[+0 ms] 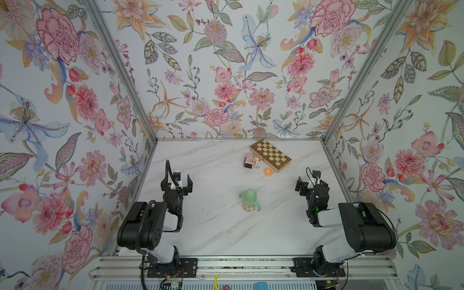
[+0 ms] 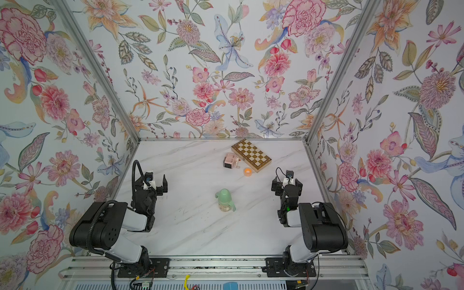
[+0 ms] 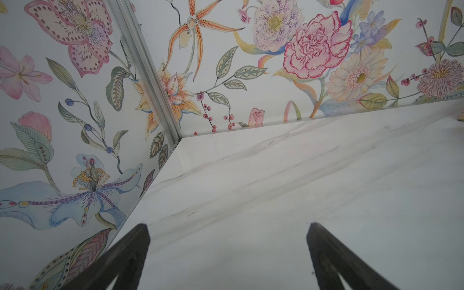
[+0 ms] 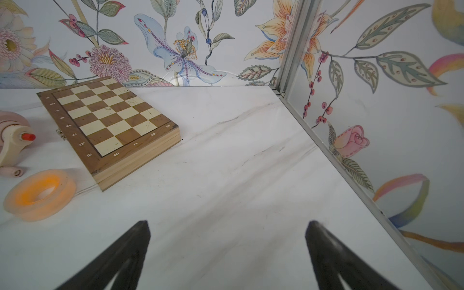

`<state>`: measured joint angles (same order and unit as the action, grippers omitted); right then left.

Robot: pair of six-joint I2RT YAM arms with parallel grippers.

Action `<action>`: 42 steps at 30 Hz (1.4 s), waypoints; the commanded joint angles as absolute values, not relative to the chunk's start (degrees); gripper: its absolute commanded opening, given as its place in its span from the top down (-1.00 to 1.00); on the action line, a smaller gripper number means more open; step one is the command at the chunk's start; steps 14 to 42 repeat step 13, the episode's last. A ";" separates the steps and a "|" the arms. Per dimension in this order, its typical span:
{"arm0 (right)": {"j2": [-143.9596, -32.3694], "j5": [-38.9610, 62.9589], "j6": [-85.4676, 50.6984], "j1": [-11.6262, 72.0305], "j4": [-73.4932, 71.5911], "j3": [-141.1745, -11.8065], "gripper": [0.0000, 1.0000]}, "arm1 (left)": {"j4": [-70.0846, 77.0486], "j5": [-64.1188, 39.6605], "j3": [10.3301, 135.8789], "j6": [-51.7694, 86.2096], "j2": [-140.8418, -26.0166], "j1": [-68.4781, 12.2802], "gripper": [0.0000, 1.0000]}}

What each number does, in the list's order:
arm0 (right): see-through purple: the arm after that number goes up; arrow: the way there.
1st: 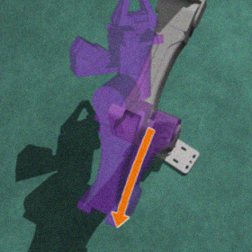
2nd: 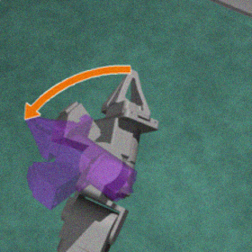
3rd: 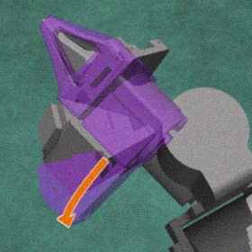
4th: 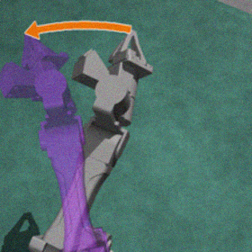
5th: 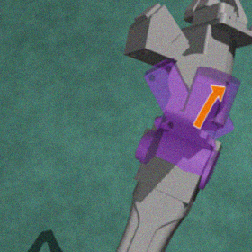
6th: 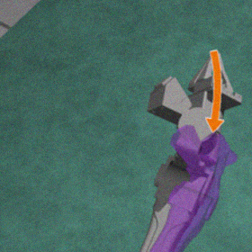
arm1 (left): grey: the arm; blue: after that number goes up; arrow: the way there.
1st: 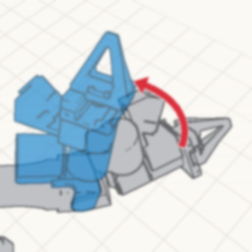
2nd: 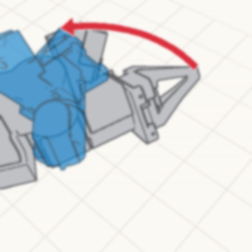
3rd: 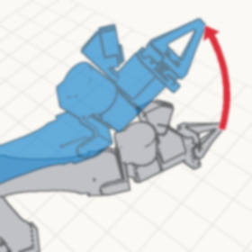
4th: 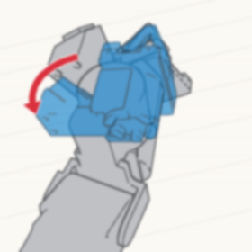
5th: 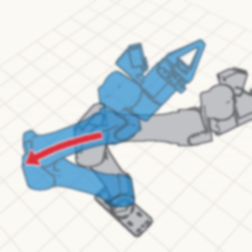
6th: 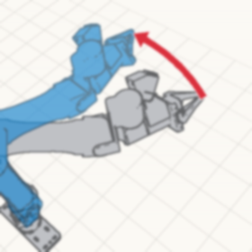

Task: Assemble the baby bottles
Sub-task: Reset both arms

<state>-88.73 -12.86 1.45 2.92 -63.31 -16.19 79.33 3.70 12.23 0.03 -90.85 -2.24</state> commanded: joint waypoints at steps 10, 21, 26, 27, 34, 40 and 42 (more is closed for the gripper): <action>-88.77 -13.30 0.53 3.16 -64.70 -16.23 -0.98 | 79.10 2.19 12.52 0.89 -90.22 -1.78 -0.99; -88.77 -13.91 0.80 3.55 -65.12 -15.97 -0.98 | 79.49 2.31 12.31 0.95 -90.15 -1.78 -0.99; -88.77 -13.91 0.80 3.55 -65.12 -15.97 -0.98 | 79.49 2.31 12.31 0.95 -90.15 -1.78 -0.99; -88.77 -13.91 0.80 3.55 -65.12 -15.97 -0.98 | 79.49 2.31 12.31 0.95 -90.15 -1.78 -0.99; -88.77 -13.91 0.80 3.55 -65.12 -15.97 -0.98 | 79.49 2.31 12.31 0.95 -90.15 -1.78 -0.99; -88.77 -13.91 0.80 3.55 -65.12 -15.97 -0.98 | 79.49 2.31 12.31 0.95 -90.15 -1.78 -0.99; -88.77 -13.91 0.80 3.55 -65.12 -15.97 -0.98 | 79.49 2.31 12.31 0.95 -90.15 -1.78 -0.99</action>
